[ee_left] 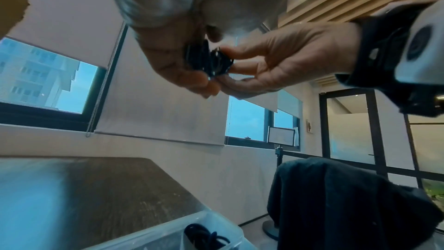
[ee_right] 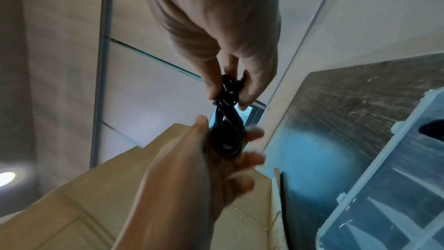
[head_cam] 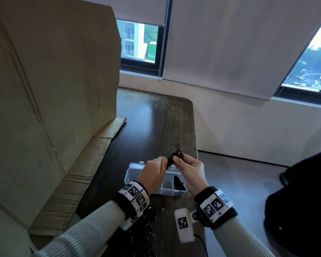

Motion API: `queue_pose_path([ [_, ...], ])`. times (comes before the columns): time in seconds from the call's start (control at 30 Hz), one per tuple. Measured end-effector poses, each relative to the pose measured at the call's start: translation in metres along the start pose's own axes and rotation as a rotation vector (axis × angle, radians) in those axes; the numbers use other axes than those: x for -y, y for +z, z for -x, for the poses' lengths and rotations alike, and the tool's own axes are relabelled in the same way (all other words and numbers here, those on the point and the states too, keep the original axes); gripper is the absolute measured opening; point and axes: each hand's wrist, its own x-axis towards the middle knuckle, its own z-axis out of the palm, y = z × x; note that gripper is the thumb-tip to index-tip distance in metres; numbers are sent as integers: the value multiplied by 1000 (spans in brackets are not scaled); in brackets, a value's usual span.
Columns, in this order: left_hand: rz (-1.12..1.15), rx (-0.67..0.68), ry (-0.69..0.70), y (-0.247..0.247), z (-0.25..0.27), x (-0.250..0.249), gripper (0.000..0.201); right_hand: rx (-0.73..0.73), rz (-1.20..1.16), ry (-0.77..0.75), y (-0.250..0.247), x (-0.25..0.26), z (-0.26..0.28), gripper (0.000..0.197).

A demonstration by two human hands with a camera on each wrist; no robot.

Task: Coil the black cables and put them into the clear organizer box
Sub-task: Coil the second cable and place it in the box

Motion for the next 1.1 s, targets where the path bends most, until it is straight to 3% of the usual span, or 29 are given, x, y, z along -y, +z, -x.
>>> queue_pose_path([
  [0.13,-143,58,-155,-10,14,53,25,-113,130,43,-20,-14,-37,21],
  [0.27,-267,51,-439,-22,45,128,24,-166,509,114,-40,-45,-64,25],
  [0.47,-529,55,-680,-33,99,201,25,-245,830,205,-27,-66,-82,27],
  [0.77,-566,144,-746,-28,129,225,35,-152,1143,352,-5,-99,-96,34],
  [1.1,-565,114,-700,-30,138,225,36,-24,1525,283,2,-127,-86,16],
])
